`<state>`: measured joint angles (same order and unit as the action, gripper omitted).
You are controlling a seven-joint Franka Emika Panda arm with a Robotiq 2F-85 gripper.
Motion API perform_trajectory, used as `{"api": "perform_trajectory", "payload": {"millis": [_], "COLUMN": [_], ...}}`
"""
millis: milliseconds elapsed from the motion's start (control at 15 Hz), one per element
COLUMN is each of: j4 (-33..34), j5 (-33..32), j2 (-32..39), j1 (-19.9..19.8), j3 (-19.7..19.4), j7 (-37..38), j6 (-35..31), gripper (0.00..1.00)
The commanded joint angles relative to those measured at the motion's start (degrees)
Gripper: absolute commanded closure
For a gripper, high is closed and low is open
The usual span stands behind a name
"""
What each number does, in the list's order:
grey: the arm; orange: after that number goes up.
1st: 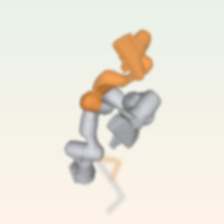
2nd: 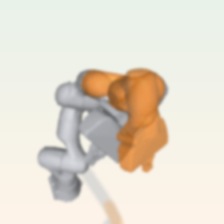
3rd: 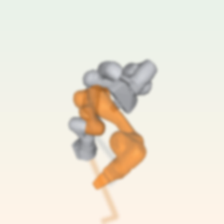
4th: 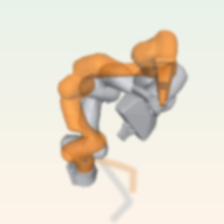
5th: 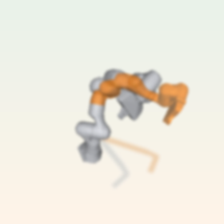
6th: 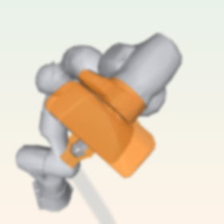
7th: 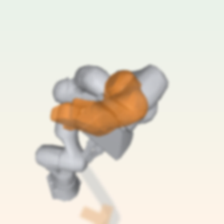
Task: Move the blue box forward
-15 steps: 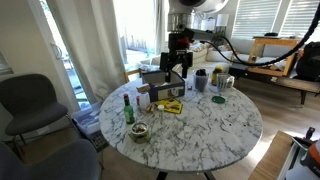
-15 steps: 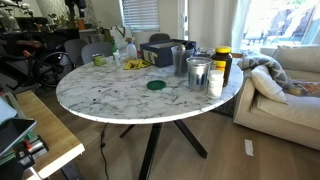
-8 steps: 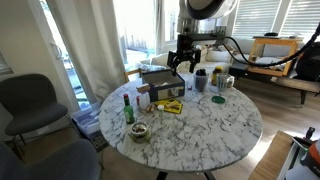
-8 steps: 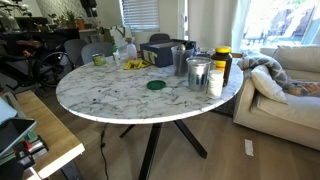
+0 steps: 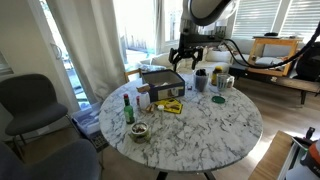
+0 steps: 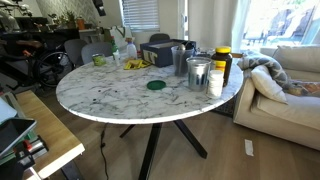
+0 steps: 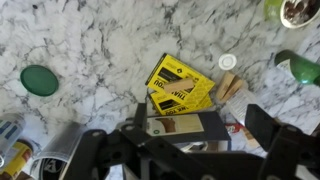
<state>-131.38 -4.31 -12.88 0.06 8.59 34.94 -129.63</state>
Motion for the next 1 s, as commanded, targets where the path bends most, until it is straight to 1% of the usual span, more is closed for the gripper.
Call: {"api": "perform_trajectory", "payload": {"millis": [0,133,267,333,467,600,667,733,933], "j4": [-0.9,-1.0,-1.1,-0.5,-0.5,-0.5,0.0,0.3,0.4], "j5": [-4.1,-6.3,-9.9,-6.8,-8.5,-8.5,-13.0,-11.9,-13.3], "j2": [2.8,3.9,4.1,3.9,4.2,4.2,5.4,7.3,10.3], "j1": [-3.0,-4.4,-5.7,-3.8,-4.6,-4.7,-6.0,-6.5,-7.1], "j3": [-0.5,-1.2,-1.8,-2.5,-2.9,-2.9,-2.1,-2.7,-4.4], "j7": [10.3,16.2,22.9,16.9,20.2,20.9,27.5,31.4,40.3], "j6": [-7.2,-10.4,-11.8,-10.0,-10.6,-10.6,-11.2,-13.7,-18.6], "gripper": [0.0,0.0,0.0,0.0,0.0,0.0,0.0,0.0,0.0]}}
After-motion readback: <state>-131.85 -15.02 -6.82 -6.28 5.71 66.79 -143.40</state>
